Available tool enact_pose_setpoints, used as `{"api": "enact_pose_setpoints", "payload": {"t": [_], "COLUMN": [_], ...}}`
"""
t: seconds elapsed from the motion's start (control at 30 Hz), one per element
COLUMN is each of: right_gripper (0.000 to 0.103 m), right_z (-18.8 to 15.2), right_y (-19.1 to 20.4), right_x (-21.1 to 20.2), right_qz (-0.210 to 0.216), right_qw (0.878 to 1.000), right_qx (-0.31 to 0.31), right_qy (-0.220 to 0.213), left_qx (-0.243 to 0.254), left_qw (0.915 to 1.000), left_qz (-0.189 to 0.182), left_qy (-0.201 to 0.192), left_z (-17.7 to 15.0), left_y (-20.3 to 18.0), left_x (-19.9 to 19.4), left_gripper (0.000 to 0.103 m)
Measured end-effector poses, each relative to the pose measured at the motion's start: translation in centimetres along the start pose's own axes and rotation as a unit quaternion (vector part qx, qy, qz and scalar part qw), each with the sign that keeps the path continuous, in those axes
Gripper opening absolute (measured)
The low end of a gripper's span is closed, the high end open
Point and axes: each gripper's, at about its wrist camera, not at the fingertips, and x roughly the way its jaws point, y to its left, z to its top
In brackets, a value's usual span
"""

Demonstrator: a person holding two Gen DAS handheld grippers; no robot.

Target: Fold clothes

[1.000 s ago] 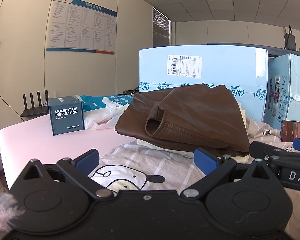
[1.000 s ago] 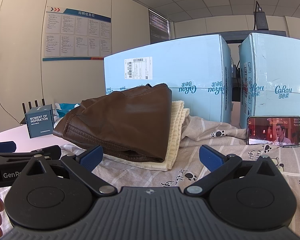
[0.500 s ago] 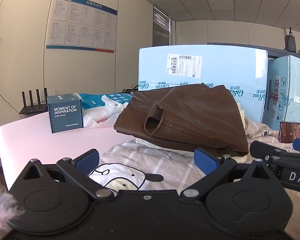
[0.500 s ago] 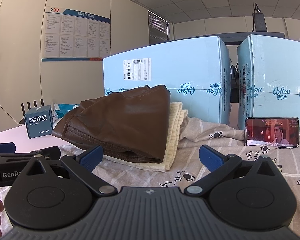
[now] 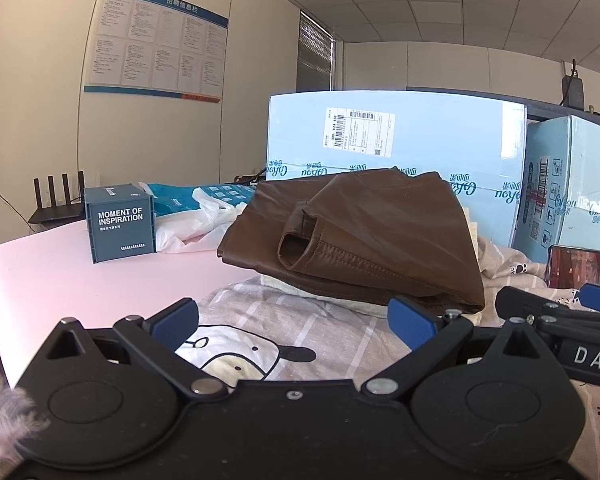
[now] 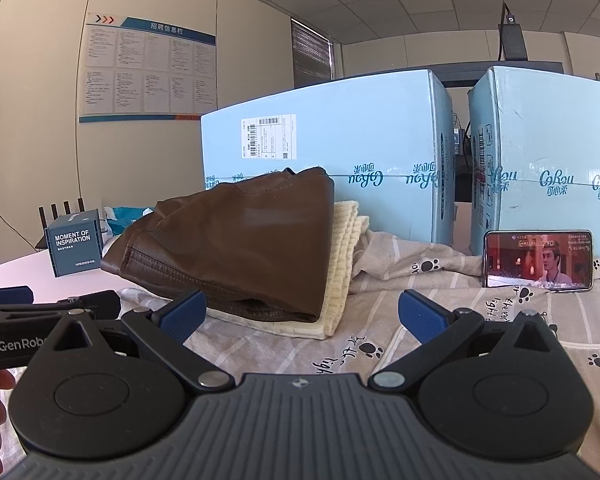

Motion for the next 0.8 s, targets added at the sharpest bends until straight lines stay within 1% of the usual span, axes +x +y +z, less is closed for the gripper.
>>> {"api": "enact_pose_setpoints", "payload": {"t": [0.13, 0.4, 0.57, 0.63, 0.8], "right_gripper": [0.103, 0.103, 0.103, 0.103, 0.103], "right_z": [0.0, -0.1, 0.1, 0.2, 0.6], "right_y": [-0.3, -0.9, -1.5, -1.8, -2.8], "right_x": [-0.4, -2.0, -3.5, -4.4, -6.8], "right_qz": [-0.004, -0.018, -0.043, -0.054, -0.08], "right_qw": [1.0, 1.0, 0.999, 0.998, 0.996], "right_qx": [0.004, 0.007, 0.008, 0.011, 0.023], "right_qy": [-0.003, -0.008, -0.008, -0.011, -0.019], "left_qx": [-0.008, -0.031, -0.033, -0.029, -0.015], "left_qw": [0.9999, 0.9984, 0.997, 0.9967, 0.994], "left_qz": [-0.009, -0.045, -0.069, -0.076, -0.107], "left_qy": [0.002, 0.011, 0.007, 0.001, -0.013], "left_z": [0.0, -0.3, -0.3, -0.3, -0.2], "left_y": [0.1, -0.2, -0.5, -1.0, -2.6], "left_x": [-0.1, -0.5, -1.0, -1.4, -2.5], "left_gripper": [0.103, 0.103, 0.103, 0.103, 0.103]}}
